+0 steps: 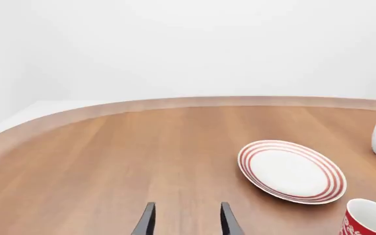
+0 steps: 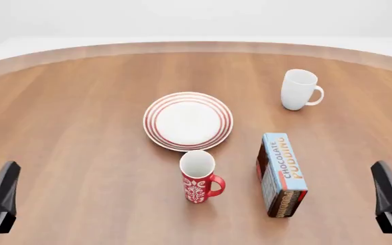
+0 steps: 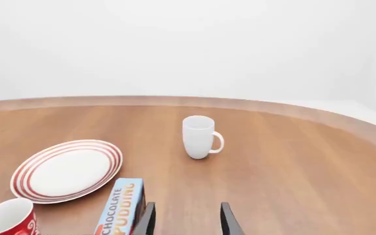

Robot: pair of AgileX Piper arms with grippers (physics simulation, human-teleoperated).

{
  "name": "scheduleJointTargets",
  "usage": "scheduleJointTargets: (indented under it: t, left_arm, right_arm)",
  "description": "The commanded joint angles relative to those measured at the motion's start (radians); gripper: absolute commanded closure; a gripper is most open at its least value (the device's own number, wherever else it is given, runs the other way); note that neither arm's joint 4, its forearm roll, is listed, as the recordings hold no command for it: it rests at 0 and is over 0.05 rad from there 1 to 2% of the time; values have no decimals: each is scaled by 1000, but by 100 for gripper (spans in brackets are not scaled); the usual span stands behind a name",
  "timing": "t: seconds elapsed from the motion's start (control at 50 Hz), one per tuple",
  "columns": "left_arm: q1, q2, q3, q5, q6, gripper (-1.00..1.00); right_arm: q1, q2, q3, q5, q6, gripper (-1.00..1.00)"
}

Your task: Pick up the red mug and put it on the plate

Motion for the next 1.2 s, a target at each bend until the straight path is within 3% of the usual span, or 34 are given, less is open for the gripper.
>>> scheduleJointTargets:
  t: [0.02,0.32,0.44,0.62,0.66,0.82,0.86,0.98,1.1,1.2]
  left_arm:
    - [0,0,0,0,0,-100]
    - [0,0,0,0,0,-100]
    - [0,0,0,0,0,-100]
    - [0,0,0,0,0,-100]
    - [0,0,0,0,0,-100]
    - [0,0,0,0,0,-100]
    - [0,0,0,0,0,-100]
    - [0,0,0,0,0,-100]
    - [0,0,0,0,0,-100]
    - [0,0,0,0,0,-100]
  right_arm:
    - [10,7,-2,1,-7,-100]
    - [39,12,-12,-1,-23,-100]
    - [81,5,-84,40,-18,-100]
    - [211,43,-159,77,-114,-100]
    - [229,59,-178,89,-109,-100]
    - [342,128,-277,142,-182,-100]
    - [381,151,-294,145,-231,-100]
    - [442,223,-359,176,-280,-100]
    - [480,314,-432,221,-243,-100]
    - [504,377,-496,267,-268,-100]
